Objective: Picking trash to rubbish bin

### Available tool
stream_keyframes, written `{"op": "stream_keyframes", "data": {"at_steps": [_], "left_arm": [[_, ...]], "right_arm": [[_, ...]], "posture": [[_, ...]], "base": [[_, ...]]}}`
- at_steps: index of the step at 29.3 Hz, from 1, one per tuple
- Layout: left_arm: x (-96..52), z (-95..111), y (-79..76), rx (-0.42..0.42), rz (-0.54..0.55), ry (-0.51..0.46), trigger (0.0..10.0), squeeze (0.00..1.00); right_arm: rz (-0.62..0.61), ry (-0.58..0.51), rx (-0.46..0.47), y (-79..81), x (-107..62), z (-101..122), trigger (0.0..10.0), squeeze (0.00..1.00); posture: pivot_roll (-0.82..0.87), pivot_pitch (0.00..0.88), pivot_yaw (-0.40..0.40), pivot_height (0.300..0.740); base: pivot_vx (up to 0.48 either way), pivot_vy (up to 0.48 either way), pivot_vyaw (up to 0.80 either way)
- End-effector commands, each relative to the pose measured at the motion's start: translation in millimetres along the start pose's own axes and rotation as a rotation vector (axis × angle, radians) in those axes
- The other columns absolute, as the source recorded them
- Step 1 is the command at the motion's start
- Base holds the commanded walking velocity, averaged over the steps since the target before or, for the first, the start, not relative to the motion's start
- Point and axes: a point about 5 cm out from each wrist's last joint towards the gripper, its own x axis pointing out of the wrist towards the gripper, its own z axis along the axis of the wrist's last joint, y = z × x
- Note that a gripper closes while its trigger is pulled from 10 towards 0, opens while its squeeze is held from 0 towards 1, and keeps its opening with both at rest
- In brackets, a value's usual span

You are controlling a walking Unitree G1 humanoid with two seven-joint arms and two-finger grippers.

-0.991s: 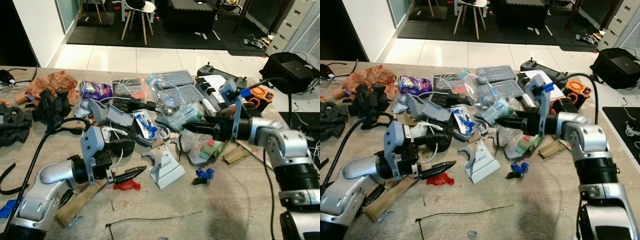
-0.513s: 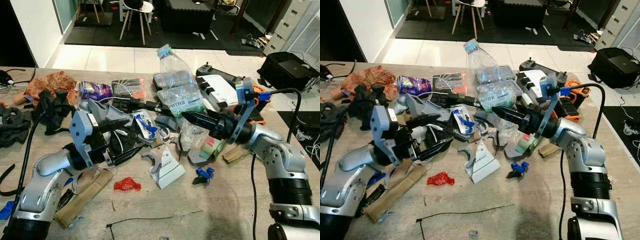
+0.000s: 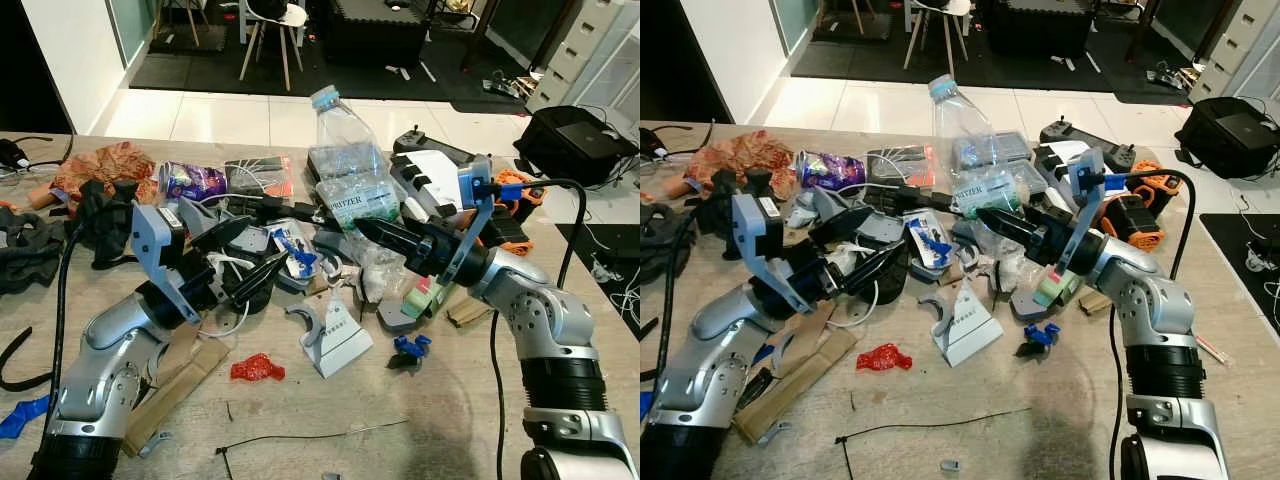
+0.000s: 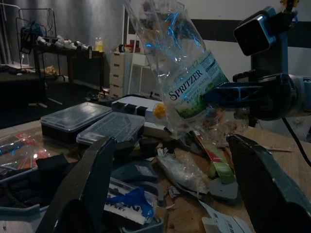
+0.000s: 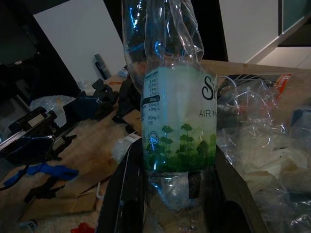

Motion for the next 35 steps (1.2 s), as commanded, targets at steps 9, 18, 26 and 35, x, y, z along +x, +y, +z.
{"op": "stream_keyframes", "data": {"at_steps": [9,18,26,35], "left_arm": [[-8.1,-4.8,6.1,0.001,0.039,0.056,10.0,0.0],[-7.8,-6.5,5.0,0.012,0.033,0.07,10.0,0.0],[-7.4,-7.5,4.2,0.02,0.033,0.077,10.0,0.0],[-6.5,-9.3,5.4,0.052,0.051,0.089,10.0,0.0]], "right_arm": [[-0.029,-0.01,-0.023,-3.3,-2.5,4.7,10.0,0.0],[-0.032,0.002,-0.032,-3.3,-2.1,2.9,10.0,0.0],[-0.04,0.009,-0.037,-3.9,-1.1,1.1,10.0,0.0],[-0.04,0.014,-0.042,-3.9,-0.6,0.4,10.0,0.0]], "posture": [[0.0,0.0,-0.071,0.74],[0.0,0.0,-0.071,0.74],[0.0,0.0,-0.071,0.74],[0.0,0.0,-0.072,0.74]], "base": [[-0.124,0.0,0.0],[-0.027,0.0,0.0],[-0.218,0.0,0.0],[-0.277,0.0,0.0]]}}
